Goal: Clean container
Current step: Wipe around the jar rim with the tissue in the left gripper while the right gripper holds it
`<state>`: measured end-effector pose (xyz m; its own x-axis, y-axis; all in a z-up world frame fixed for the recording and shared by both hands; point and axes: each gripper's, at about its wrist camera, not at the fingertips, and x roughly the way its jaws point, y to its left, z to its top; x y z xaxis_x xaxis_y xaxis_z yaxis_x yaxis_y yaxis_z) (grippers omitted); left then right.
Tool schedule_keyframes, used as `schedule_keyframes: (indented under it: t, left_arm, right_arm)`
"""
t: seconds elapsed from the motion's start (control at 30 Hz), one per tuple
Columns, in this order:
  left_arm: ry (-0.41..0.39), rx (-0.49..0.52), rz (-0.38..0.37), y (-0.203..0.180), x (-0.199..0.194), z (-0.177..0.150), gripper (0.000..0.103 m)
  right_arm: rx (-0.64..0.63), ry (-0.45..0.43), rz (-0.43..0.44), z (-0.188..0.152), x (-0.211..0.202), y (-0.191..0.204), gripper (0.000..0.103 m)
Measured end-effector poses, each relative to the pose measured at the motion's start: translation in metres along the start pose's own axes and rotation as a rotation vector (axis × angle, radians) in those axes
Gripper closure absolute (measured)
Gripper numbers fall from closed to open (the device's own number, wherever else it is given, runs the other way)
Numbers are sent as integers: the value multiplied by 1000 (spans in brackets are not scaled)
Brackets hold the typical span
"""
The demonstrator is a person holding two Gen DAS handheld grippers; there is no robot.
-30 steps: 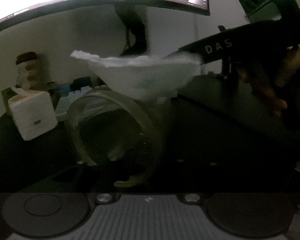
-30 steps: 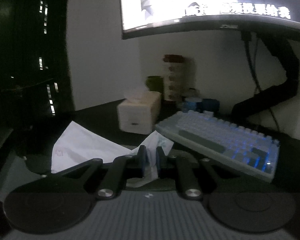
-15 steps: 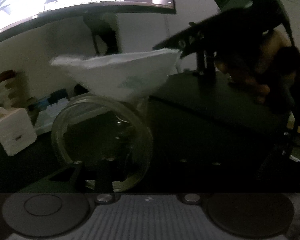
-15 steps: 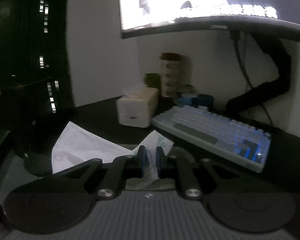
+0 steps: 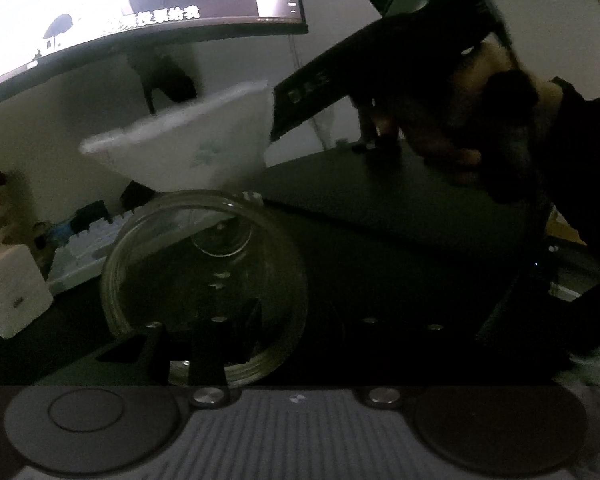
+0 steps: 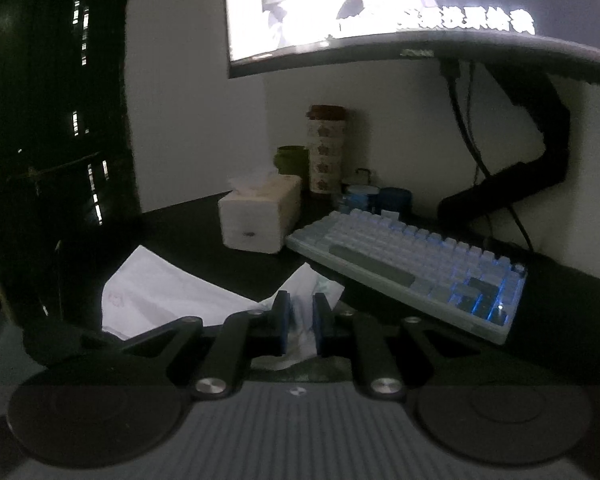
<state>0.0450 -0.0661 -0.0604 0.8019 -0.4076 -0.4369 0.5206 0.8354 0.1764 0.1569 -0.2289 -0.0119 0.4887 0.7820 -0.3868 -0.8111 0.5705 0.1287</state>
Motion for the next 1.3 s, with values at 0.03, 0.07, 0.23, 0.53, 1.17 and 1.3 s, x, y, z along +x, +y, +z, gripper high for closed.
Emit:
schedule_keyframes:
  t: [0.03,0.07,0.23,0.53,1.17,1.3]
  left_arm:
    - [0,3,1,2,2,0,71]
    - [-1,7,2,4,5,0,71]
    - [0,16,3,3,6,0,71]
    - [-3,2,-7,-2,-1,0,71]
    - [24,-63,-4,6,-1,2,65]
    - [60,-119,28,17,1,5,65]
  right_arm:
    - [-7,-1,14,0,-2,4,88]
    - [-15,-2,27,-1,-5,8,88]
    - [-44,12,83,1,-10,19,88]
    - [-24,33,-11,7,5,-3,88]
    - [-1,22,-28,6,6,-2,87]
    - [-28,16,-8,5,4,9,87]
